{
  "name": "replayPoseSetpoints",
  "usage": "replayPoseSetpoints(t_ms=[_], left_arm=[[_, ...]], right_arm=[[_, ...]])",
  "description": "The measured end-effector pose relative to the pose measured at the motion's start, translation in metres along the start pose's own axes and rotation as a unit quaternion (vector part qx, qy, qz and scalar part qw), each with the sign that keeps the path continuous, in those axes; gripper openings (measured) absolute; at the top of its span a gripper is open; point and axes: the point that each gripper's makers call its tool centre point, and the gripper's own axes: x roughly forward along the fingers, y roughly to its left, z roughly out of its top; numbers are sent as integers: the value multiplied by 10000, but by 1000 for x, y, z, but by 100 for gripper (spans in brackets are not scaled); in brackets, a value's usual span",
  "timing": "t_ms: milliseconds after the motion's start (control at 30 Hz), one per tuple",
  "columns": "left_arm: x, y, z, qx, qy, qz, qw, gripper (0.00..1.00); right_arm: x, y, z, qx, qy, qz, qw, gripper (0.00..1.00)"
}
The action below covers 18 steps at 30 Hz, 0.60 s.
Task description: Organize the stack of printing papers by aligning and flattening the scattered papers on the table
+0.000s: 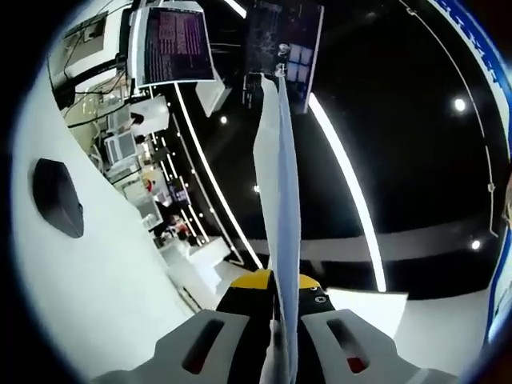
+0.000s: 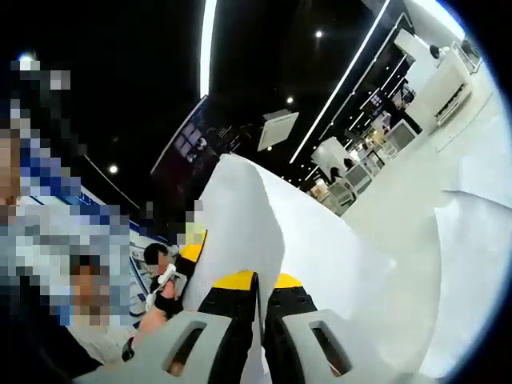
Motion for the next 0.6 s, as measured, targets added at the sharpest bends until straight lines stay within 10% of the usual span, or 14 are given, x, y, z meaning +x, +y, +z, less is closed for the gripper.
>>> replayPoseSetpoints(t_ms=[600], left_arm=[[-2,5,-2,217,82,98,9997,6]], right_arm=[[-2,0,-2,-127,74,-14,9999,0]])
